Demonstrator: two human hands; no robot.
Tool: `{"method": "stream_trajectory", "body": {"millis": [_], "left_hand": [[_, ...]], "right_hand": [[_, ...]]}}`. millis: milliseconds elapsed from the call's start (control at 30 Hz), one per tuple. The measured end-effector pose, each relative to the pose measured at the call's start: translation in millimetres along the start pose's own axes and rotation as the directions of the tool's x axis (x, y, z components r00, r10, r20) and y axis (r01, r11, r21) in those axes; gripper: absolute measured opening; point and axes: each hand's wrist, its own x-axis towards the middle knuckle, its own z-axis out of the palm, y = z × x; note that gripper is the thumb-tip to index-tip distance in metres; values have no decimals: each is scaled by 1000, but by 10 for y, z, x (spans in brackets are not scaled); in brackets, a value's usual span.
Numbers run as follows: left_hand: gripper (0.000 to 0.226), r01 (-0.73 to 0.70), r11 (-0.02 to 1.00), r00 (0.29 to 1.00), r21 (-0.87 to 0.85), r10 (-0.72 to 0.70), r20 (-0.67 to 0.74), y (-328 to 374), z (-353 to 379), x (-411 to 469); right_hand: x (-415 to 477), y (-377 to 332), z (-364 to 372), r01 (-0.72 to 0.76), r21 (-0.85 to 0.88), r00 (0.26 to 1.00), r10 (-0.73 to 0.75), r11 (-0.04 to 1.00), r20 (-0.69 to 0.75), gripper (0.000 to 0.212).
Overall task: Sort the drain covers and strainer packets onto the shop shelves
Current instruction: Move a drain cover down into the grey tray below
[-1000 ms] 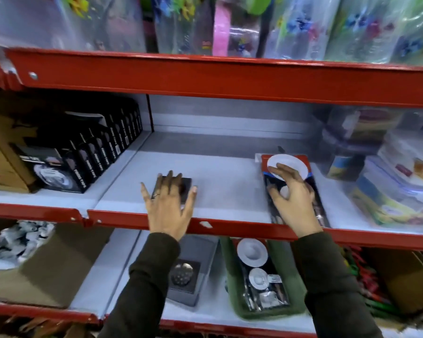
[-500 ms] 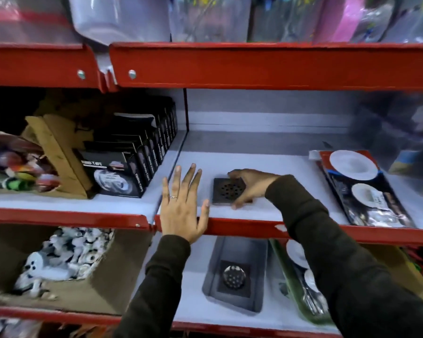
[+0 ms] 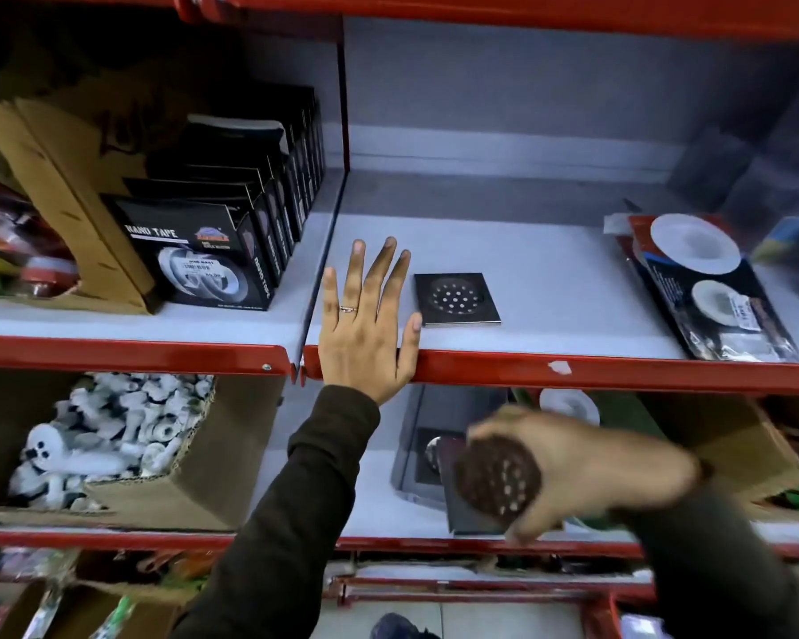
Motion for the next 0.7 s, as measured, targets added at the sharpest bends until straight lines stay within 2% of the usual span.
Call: {"method": "stream_trajectory", "body": {"millis": [67,133,200,367,433,500,533,567,600,633,700], "left_hand": [[65,-5,1000,1000,8,5,-8,-10,30,-10],[65,-6,1000,1000,7,6,-13,-10,41,-10],[66,-4,1000,1000,3,4,-17,-12,47,-5],[66,-9,1000,1000,-5,9,4,-24,33,7],[67,-5,1000,1000,-7,5,19,-17,19,9],[67,-3,1000,1000,-4,3,25,-17,15,14],[66,-3,1000,1000,-6,4,23,-11,15,13],[66,-7,1000,1000,-7,7,21,-10,15,11],[66,-10,1000,1000,-9,11,17,-10,16,7],[66,-14,1000,1000,-12,14,12,-5,18,5],[65,-13,1000,1000,-13,13,12,-3,16,0]], "right_hand": [[430,233,405,-109,93,988,97,990,123,74],[898,517,714,-262,113,965,256,959,61,80],[1283,723,961,-324,19,944,324,946,-59,91],[1689,1030,1404,-342,-146,935,320,929,-152,96],[1629,984,1424,-315,-96,931,288,944,-223,96],[1453,803,1325,-202,-20,903,178,979,-392,75],[1319,684,1262,-103,-40,860,69,994,-505,55],[1178,558,1192,8,-101,781,-69,995,-621,37],[1037,426,1101,116,-172,658,-206,978,-724,29],[897,297,984,207,-234,513,-309,950,-801,31],[681,44,648,332,-268,275,-364,904,-890,35]]}}
